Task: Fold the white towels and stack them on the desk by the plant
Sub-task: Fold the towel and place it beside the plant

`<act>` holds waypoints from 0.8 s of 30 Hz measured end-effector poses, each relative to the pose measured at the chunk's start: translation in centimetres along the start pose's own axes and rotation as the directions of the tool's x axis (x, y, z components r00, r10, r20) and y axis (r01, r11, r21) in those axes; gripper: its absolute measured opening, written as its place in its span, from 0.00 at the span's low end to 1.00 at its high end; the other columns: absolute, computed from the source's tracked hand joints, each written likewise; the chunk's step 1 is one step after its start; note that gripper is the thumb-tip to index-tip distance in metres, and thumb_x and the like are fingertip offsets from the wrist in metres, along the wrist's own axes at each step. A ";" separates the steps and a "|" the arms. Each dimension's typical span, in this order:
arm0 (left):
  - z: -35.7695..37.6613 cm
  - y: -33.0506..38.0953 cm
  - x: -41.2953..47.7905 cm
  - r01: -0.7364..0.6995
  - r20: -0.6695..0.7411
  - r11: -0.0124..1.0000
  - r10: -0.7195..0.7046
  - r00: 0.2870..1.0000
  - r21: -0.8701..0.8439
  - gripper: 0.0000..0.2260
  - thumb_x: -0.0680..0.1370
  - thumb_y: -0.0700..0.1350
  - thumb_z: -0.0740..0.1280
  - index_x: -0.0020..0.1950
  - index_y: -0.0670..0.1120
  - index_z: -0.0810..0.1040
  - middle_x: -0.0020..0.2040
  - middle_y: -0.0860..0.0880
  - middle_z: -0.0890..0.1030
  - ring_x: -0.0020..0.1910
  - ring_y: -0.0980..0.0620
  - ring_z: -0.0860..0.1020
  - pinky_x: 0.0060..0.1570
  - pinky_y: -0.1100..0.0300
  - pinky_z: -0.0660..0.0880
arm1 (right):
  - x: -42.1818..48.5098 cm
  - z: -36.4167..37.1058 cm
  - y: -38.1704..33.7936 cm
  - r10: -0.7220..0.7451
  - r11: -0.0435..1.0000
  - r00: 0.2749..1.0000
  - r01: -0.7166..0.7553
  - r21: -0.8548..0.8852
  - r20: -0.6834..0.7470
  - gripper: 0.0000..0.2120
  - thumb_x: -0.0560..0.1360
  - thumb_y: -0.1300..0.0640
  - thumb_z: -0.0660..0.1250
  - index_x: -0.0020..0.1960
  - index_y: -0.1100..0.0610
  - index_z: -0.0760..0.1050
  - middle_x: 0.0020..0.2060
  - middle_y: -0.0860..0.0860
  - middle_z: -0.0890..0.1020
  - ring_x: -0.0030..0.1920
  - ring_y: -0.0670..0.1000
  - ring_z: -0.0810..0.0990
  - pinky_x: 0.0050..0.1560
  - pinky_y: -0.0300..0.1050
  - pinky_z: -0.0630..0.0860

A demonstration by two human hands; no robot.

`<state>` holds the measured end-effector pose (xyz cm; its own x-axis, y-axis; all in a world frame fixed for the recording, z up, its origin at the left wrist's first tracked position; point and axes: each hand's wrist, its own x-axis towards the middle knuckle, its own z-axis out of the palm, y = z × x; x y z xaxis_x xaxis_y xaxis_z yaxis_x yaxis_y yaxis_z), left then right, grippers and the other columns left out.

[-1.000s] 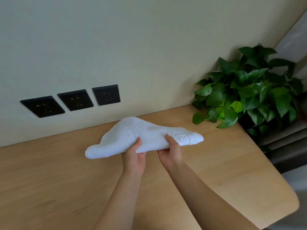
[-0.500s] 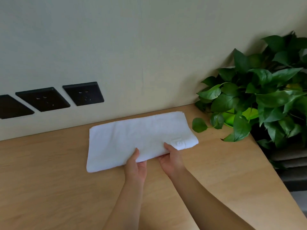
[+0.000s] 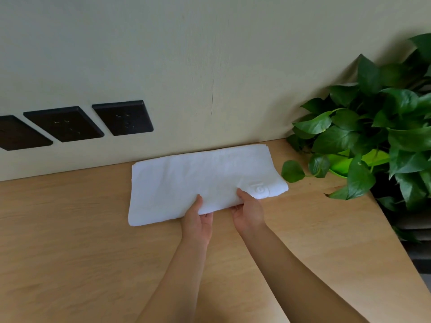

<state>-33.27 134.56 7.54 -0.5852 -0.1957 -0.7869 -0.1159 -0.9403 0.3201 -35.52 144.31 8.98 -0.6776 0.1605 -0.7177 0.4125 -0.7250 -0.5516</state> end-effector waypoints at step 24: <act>-0.6 2.2 6.9 -0.304 0.769 -0.787 0.308 0.560 0.536 0.23 0.81 0.52 0.46 0.73 0.50 0.68 0.75 0.49 0.64 0.75 0.49 0.60 0.71 0.45 0.47 | 6.5 1.6 1.9 -0.052 -0.550 0.603 0.648 -0.527 0.796 0.29 0.79 0.48 0.36 0.78 0.55 0.52 0.78 0.51 0.50 0.77 0.47 0.43 0.76 0.45 0.37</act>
<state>-37.13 130.94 2.50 -0.9806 -0.1851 0.0638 -0.1616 0.9492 0.2698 -40.09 142.91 3.93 -0.9147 -0.3989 -0.0652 -0.3455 0.8553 -0.3861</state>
